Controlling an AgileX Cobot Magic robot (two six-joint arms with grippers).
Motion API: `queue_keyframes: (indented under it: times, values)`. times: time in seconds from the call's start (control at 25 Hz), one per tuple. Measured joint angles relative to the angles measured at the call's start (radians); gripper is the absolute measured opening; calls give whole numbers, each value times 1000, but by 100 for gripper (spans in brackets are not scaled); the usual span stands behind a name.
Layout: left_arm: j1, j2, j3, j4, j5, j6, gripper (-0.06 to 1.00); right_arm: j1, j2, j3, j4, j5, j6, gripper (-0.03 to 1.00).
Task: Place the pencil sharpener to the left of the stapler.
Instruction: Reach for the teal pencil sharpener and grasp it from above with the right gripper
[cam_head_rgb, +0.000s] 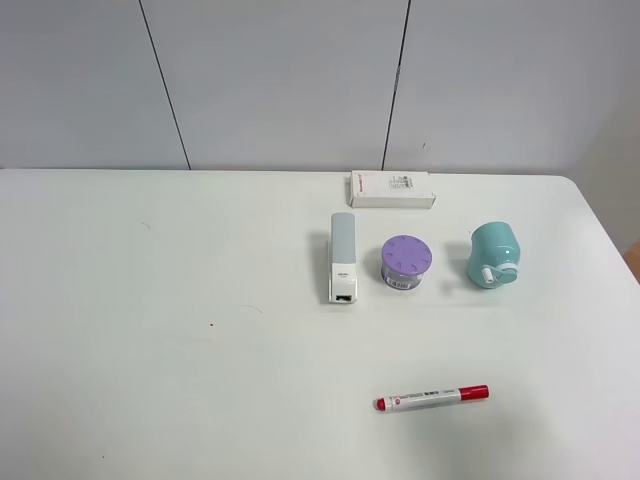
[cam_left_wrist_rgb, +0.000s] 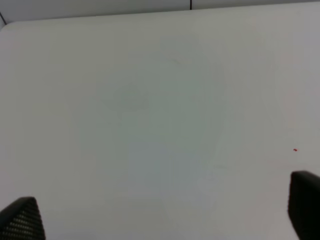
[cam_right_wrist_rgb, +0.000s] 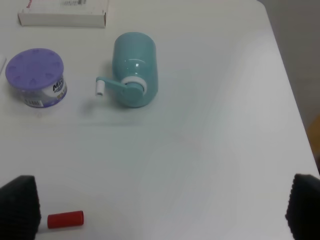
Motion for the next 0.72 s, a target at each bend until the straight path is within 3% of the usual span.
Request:
queue_keyframes:
  times: [0.72]
  values:
    - [0, 0, 0, 0, 0, 0, 99, 0, 0, 0, 0, 0, 1, 99]
